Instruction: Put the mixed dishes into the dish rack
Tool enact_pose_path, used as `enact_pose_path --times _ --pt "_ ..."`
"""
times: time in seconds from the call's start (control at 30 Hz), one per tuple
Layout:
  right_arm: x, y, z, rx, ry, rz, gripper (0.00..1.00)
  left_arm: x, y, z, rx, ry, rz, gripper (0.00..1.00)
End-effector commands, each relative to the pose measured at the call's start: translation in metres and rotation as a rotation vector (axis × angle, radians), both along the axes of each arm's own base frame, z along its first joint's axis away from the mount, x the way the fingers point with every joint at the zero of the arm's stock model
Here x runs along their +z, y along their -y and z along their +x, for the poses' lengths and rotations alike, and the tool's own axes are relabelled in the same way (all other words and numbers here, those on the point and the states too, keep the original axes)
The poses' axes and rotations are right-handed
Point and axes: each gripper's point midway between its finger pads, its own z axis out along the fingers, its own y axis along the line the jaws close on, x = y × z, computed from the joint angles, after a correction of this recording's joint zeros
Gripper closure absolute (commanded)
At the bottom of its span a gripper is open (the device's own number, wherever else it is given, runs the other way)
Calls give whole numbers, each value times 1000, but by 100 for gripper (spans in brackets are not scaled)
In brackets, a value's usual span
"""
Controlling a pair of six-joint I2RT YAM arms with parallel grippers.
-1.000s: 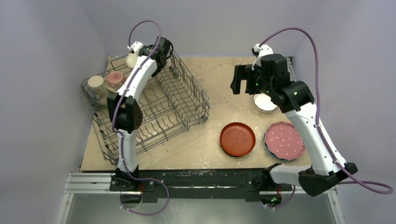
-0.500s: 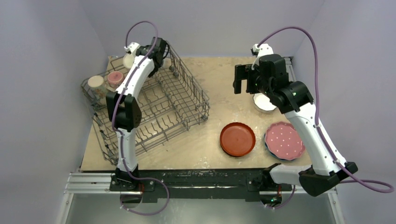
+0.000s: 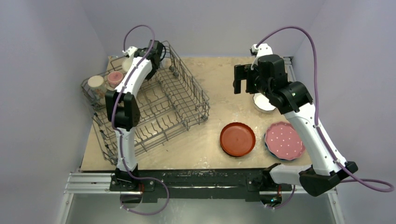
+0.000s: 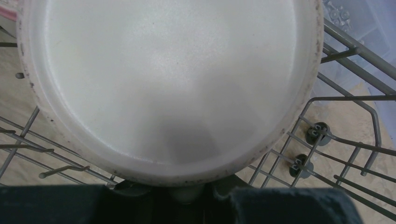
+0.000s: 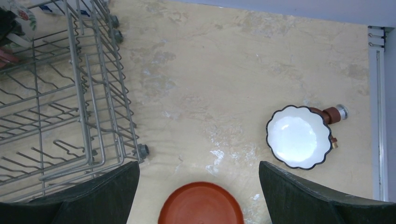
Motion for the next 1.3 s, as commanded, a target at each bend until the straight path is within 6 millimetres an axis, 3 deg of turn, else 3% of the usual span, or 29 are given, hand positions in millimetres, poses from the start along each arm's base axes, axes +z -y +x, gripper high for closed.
enact_pose_path --times 0.0,0.3,0.67,0.9,1.07,1.27 --pt "16 1 5 -9 60 4 1 23 -11 14 1 90 50 100" --pt "15 -1 4 0 56 11 1 21 -7 21 -89 92 59 100" --pt "16 -1 3 2 57 14 1 4 -9 33 -41 110 -14 100" --pt "17 -4 4 10 57 17 1 8 -12 33 -45 96 -12 52" --pt "18 -5 4 14 59 26 1 12 -3 33 -78 101 -66 33" --pt "23 -7 0 26 68 46 1 28 18 34 -143 135 -172 22"
